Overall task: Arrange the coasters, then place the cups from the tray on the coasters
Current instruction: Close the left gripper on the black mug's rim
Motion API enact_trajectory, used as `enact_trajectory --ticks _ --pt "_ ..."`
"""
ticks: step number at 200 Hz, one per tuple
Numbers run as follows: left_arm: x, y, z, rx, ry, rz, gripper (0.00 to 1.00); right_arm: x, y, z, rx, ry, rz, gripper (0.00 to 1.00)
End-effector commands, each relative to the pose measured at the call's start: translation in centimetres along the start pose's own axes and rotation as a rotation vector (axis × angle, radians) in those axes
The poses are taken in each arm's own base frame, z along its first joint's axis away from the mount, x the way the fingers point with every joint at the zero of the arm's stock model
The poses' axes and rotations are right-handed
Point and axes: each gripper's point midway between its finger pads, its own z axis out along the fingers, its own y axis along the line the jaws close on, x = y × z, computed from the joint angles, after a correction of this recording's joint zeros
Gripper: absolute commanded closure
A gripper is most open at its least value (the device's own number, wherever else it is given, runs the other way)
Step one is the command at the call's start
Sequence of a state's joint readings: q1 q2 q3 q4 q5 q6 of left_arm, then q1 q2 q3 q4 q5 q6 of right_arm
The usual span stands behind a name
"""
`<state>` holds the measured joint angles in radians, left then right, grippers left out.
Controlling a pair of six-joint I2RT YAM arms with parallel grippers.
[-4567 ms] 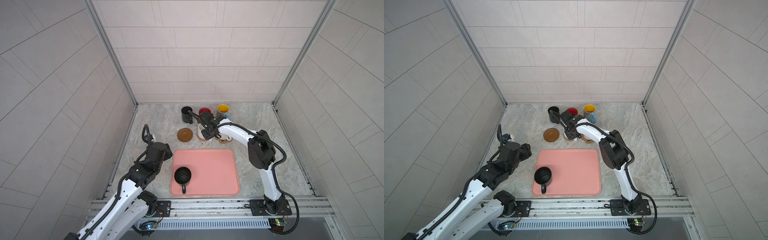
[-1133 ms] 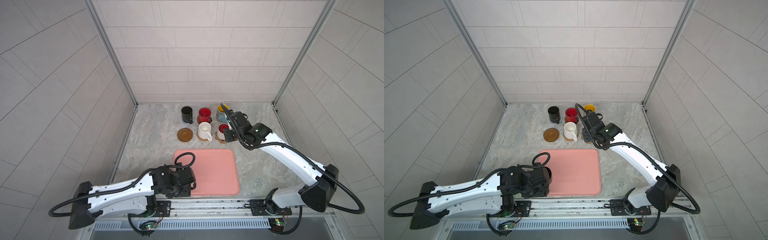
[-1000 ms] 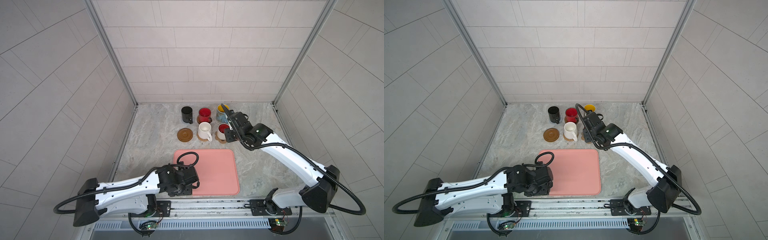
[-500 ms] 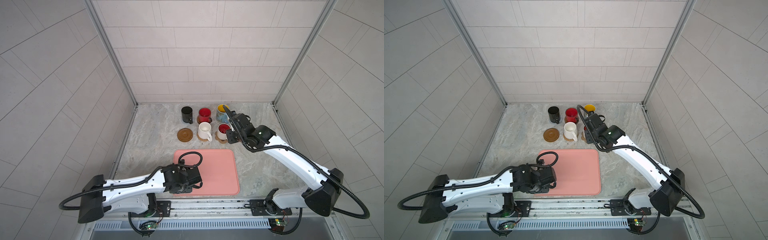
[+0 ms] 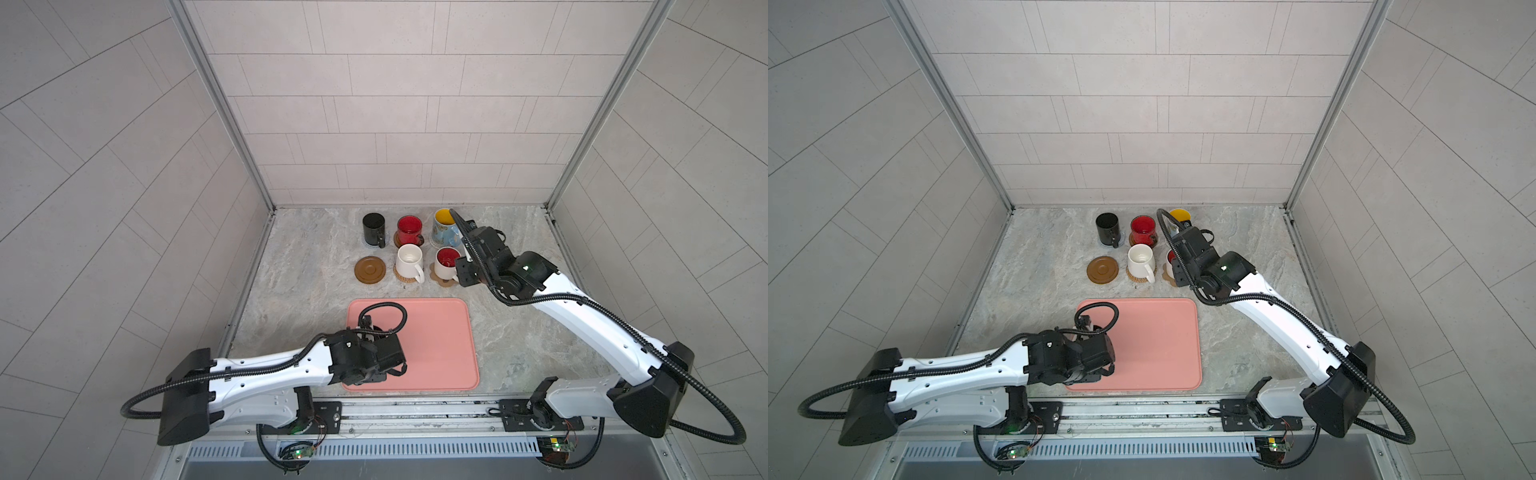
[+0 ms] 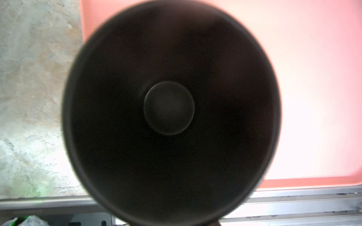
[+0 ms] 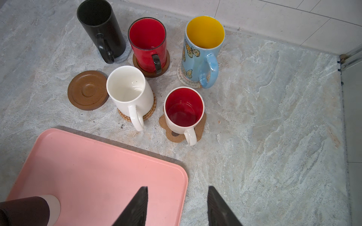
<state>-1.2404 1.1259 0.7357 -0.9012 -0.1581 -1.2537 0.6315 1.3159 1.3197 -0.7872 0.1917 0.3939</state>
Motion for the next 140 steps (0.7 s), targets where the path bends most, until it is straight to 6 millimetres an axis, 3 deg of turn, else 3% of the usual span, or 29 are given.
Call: enact_trajectory --ticks 1,96,140 --pt "-0.8 0.6 0.2 -0.009 -0.065 -0.004 0.71 0.0 -1.0 -1.0 0.029 -0.015 0.016 0.49" --pt "-1.6 1.0 0.2 -0.047 -0.104 0.056 0.8 0.0 -1.1 -1.1 0.032 -0.02 0.035 0.49" --pt "-2.3 0.0 0.2 -0.027 -0.133 0.093 0.83 0.1 -1.1 -0.9 0.03 -0.012 0.036 0.49"
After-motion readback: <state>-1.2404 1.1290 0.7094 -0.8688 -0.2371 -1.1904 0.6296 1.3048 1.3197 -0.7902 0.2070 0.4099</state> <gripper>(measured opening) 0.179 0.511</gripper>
